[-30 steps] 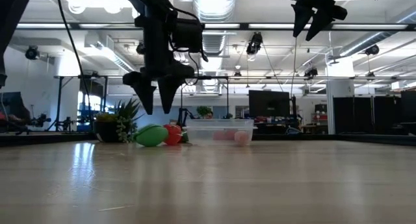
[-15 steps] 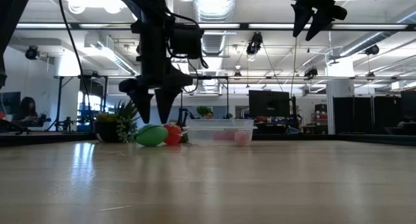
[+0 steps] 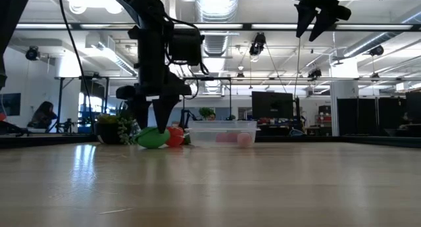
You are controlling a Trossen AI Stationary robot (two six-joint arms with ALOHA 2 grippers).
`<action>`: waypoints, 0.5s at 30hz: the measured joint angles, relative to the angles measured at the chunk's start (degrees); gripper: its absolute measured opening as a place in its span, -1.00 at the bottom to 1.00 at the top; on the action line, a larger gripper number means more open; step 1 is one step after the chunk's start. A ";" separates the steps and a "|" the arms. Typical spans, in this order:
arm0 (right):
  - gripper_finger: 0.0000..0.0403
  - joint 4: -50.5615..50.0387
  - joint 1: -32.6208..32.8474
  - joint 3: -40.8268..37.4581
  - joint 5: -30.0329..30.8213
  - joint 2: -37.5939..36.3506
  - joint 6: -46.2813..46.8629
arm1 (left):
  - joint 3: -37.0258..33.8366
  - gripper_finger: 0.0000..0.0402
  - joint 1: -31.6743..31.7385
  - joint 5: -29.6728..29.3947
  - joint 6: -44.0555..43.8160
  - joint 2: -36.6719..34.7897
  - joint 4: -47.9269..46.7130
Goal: Pick and placing Produce into tupperware
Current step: Put the corn into the transparent bin
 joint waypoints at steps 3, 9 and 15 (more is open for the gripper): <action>0.18 0.04 0.00 0.00 0.00 0.00 0.27 | -0.05 0.28 0.00 0.04 0.37 0.00 1.63; 0.18 0.04 0.02 0.00 -0.02 0.00 1.07 | -1.87 0.28 0.09 0.04 0.41 0.26 4.10; 0.18 0.04 0.01 0.00 0.00 0.00 1.07 | -4.11 0.28 0.11 0.11 0.37 0.26 5.59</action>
